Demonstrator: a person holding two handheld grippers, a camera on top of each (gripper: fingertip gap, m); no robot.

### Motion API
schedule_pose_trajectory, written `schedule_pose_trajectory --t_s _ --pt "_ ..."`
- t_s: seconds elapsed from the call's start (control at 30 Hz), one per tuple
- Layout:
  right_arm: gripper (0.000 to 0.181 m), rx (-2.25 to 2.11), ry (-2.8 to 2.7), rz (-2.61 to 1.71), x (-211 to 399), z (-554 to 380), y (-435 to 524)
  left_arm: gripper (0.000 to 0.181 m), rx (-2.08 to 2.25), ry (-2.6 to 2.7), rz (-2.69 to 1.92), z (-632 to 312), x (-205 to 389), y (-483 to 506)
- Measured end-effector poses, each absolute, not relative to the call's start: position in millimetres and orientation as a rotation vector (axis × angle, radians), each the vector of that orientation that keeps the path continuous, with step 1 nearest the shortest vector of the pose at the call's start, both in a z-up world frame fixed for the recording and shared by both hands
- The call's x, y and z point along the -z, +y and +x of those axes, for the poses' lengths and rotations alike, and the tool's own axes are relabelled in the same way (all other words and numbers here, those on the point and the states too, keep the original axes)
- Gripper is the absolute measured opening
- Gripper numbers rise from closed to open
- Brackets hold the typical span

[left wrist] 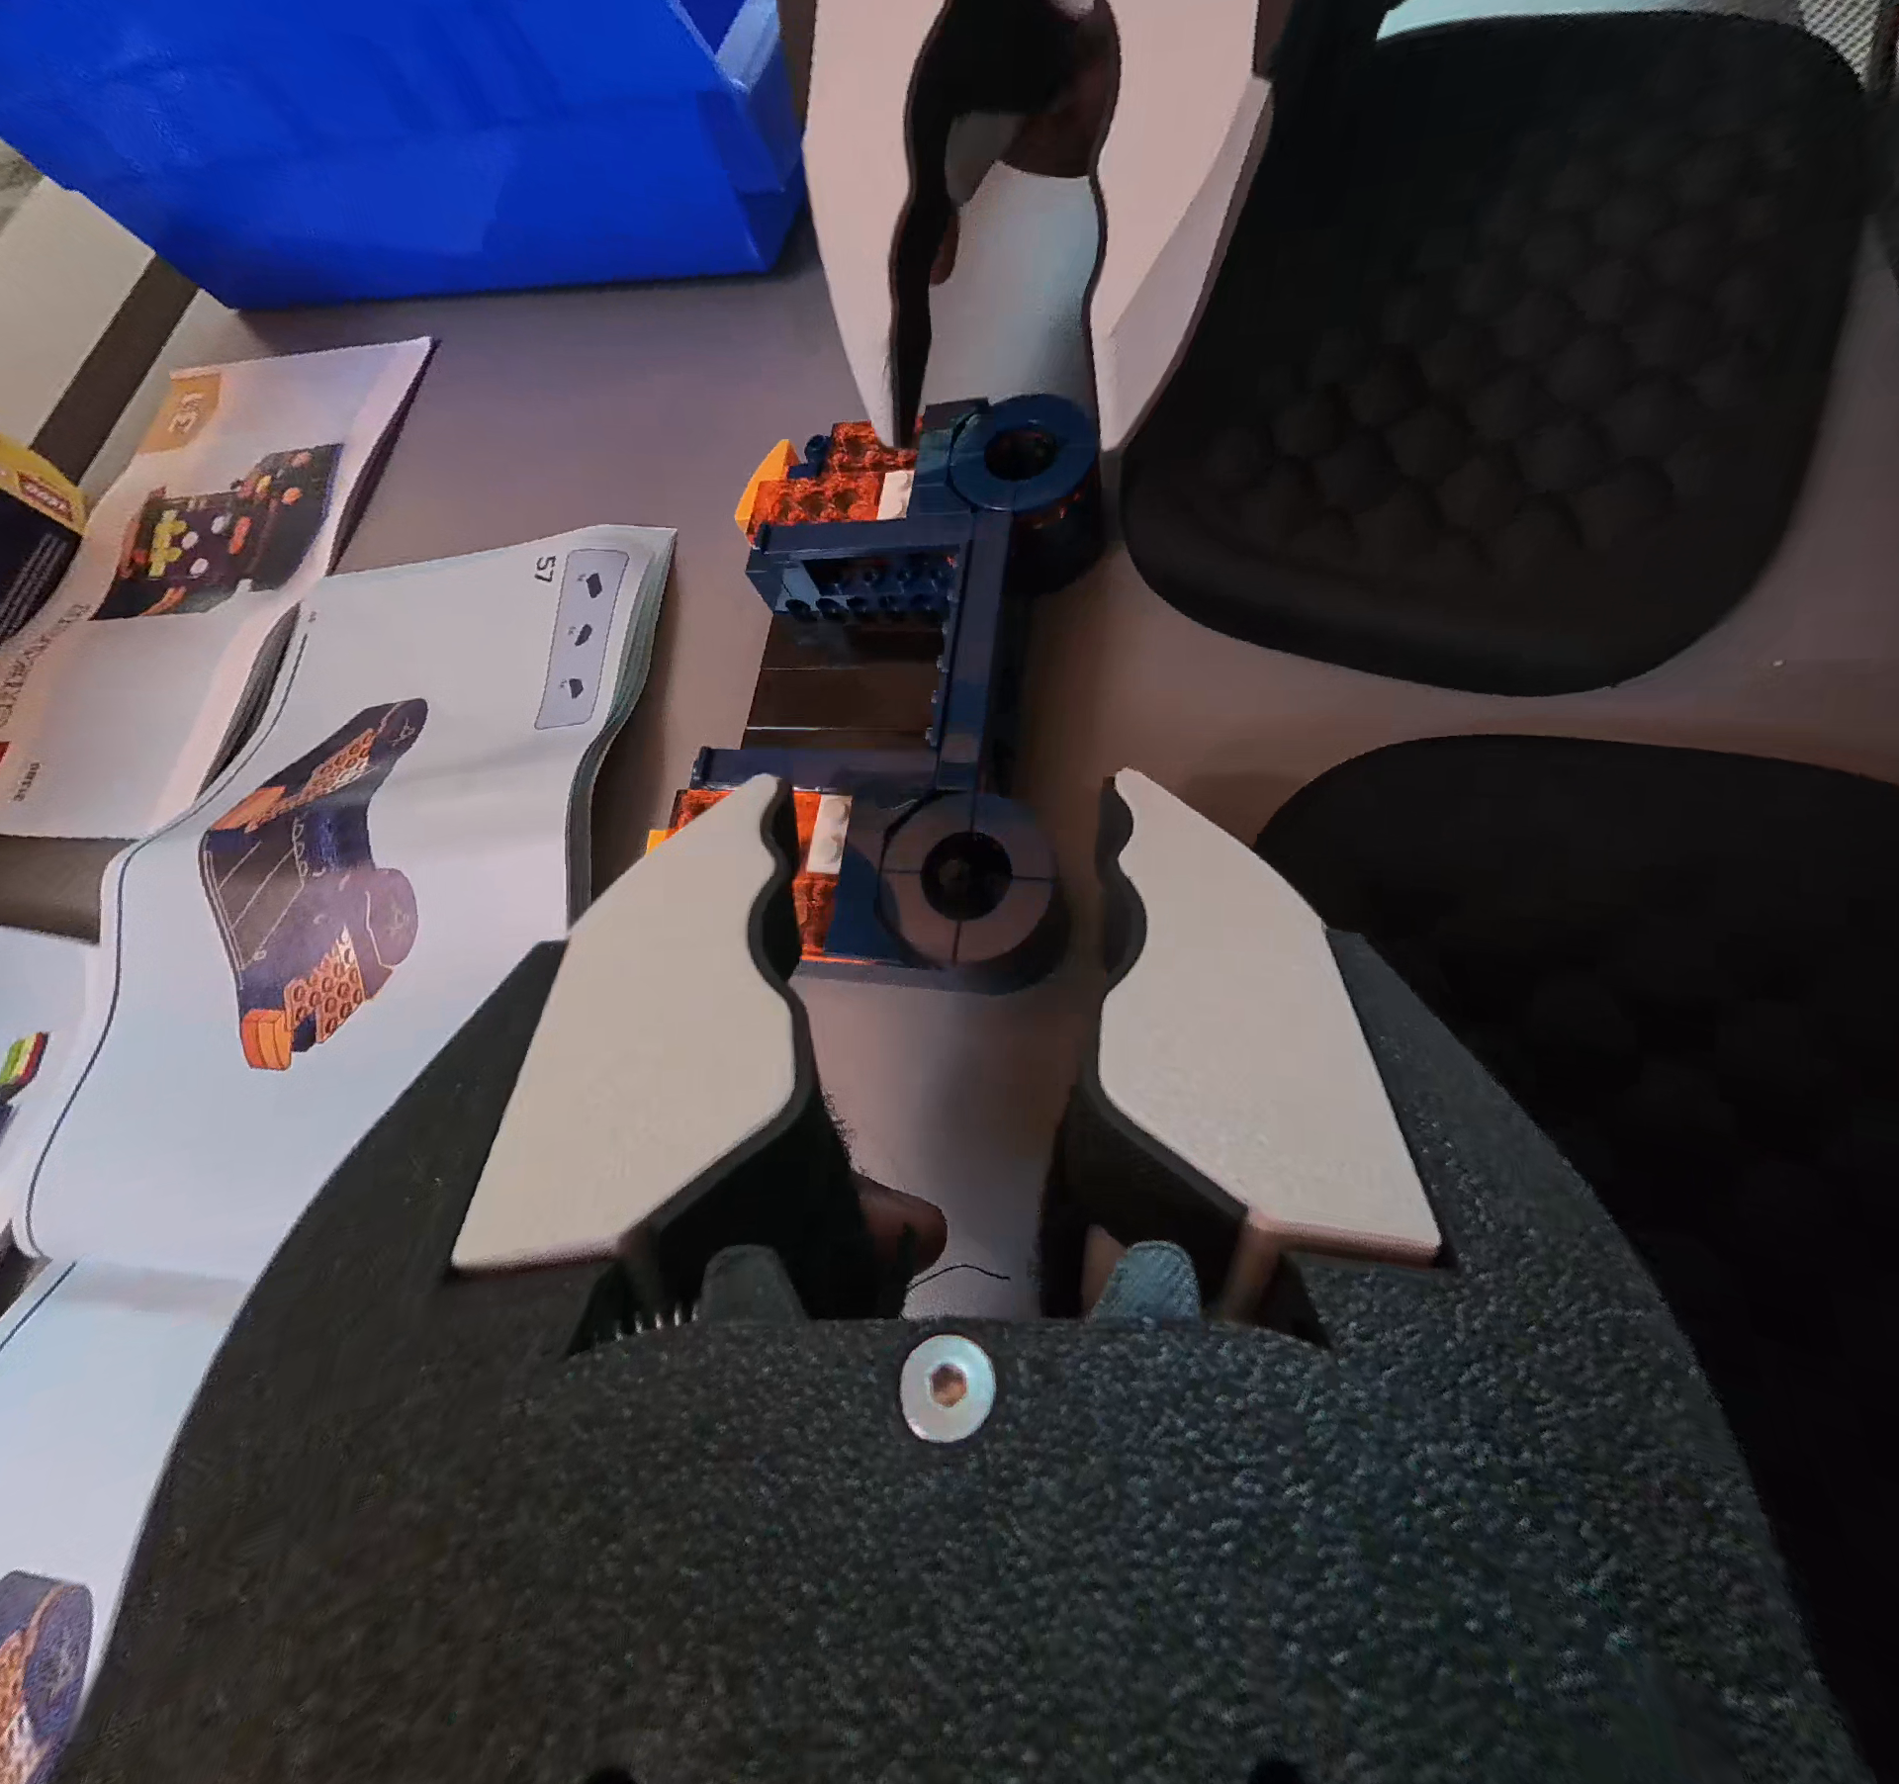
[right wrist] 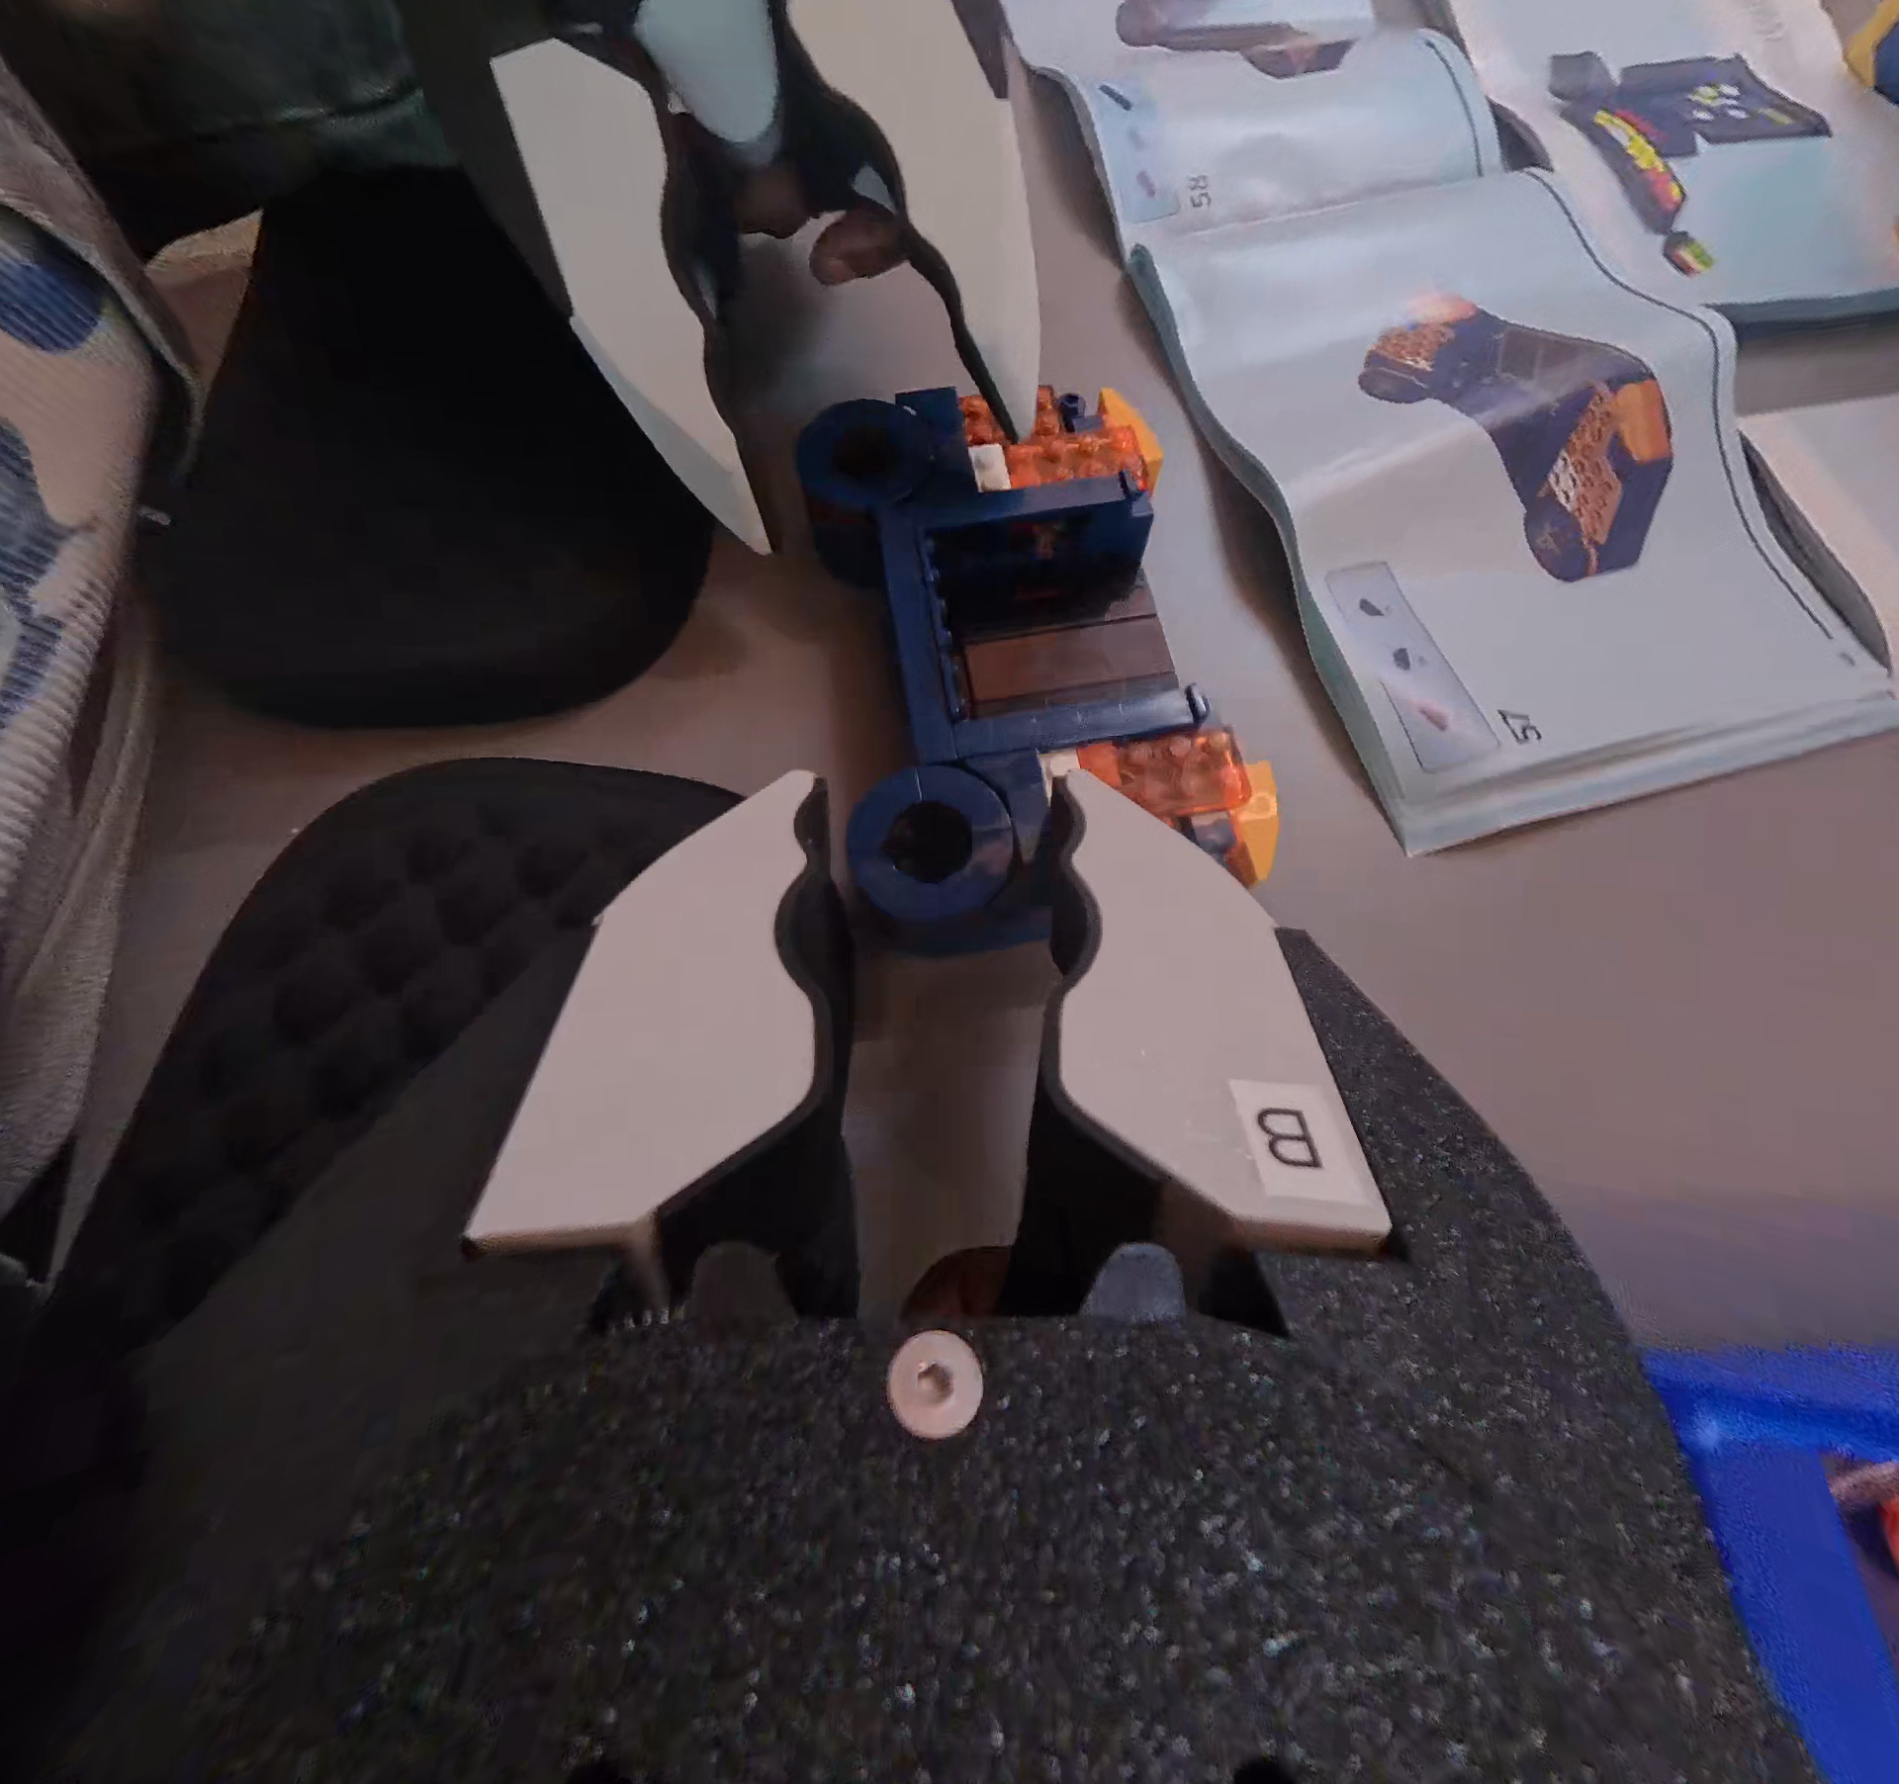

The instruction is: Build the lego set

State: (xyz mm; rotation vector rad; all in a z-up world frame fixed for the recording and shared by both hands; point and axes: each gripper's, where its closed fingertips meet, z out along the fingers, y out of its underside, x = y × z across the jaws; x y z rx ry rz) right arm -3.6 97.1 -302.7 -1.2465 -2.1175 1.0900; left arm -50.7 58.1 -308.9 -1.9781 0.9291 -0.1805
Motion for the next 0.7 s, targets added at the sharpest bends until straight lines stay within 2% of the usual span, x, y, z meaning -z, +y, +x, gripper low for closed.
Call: schedule_pose_trajectory --t_s 0.4,0.53,0.63,0.7 --pt "0.035 -1.041 -2.169 -1.157 309.9 -10.1 95.4 0.045 0.240 0.898 -1.971 -51.3 313.9 58.1" --pt "0.040 -1.151 -1.964 -1.136 288.0 -20.0 100.5 0.068 0.321 0.777 -1.867 -52.0 294.2 65.0" --pt "0.043 -1.240 -1.499 -1.127 238.0 -36.3 130.7 0.090 0.322 0.436 -1.593 -83.3 240.3 80.6" --pt "0.044 -1.252 -1.200 -1.085 209.8 -34.7 152.1 0.094 0.272 0.157 -1.401 -126.0 205.4 79.1"
